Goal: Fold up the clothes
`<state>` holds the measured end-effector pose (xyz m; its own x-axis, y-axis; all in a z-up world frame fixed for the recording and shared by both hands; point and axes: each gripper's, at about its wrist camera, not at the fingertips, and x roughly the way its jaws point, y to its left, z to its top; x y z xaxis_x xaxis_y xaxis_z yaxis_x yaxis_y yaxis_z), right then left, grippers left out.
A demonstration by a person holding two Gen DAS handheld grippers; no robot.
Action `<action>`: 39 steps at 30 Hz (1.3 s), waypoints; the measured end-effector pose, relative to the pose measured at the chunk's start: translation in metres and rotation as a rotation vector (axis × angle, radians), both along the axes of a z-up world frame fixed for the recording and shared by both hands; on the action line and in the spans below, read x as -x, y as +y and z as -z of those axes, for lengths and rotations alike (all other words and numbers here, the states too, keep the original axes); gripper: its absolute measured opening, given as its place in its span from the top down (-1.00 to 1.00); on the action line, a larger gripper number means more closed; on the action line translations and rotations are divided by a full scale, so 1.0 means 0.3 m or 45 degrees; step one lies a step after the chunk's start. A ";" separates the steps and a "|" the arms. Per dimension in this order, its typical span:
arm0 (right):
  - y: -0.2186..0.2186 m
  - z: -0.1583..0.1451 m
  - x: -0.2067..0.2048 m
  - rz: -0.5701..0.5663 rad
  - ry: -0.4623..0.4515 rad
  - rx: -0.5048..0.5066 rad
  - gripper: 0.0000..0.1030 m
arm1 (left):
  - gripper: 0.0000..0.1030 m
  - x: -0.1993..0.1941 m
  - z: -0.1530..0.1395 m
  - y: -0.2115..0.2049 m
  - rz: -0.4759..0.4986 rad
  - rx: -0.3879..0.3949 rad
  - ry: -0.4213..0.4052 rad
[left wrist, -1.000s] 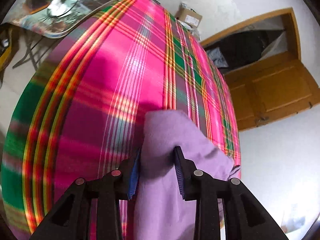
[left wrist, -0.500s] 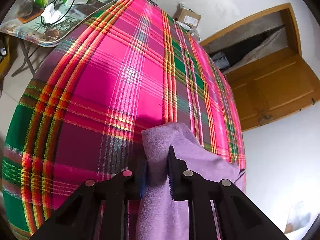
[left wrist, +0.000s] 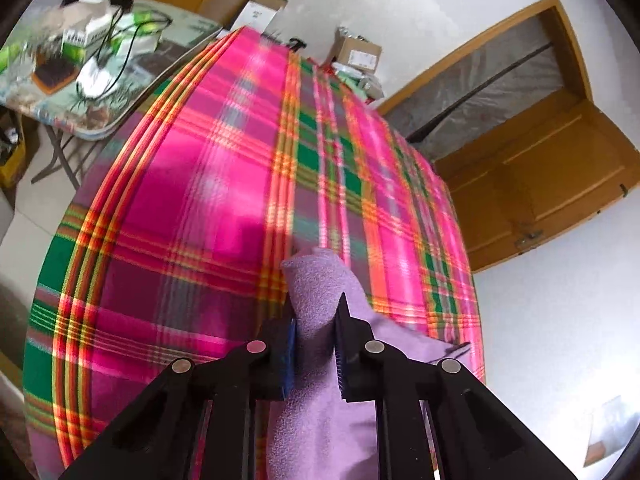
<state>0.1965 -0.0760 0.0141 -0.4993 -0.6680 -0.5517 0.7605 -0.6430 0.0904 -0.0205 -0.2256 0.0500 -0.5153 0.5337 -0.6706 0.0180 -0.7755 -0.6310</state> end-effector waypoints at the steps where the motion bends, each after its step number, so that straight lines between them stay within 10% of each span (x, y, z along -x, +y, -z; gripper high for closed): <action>1: 0.021 -0.015 -0.007 0.009 0.015 0.017 0.74 | 0.69 -0.003 -0.017 0.015 0.000 0.002 0.009; 22: 0.499 -0.235 -0.161 0.244 0.145 0.406 0.74 | 0.69 -0.063 -0.354 0.481 0.156 0.070 0.221; 39: 0.819 -0.261 -0.180 0.551 0.178 0.507 0.74 | 0.69 0.032 -0.339 0.928 0.391 0.089 0.191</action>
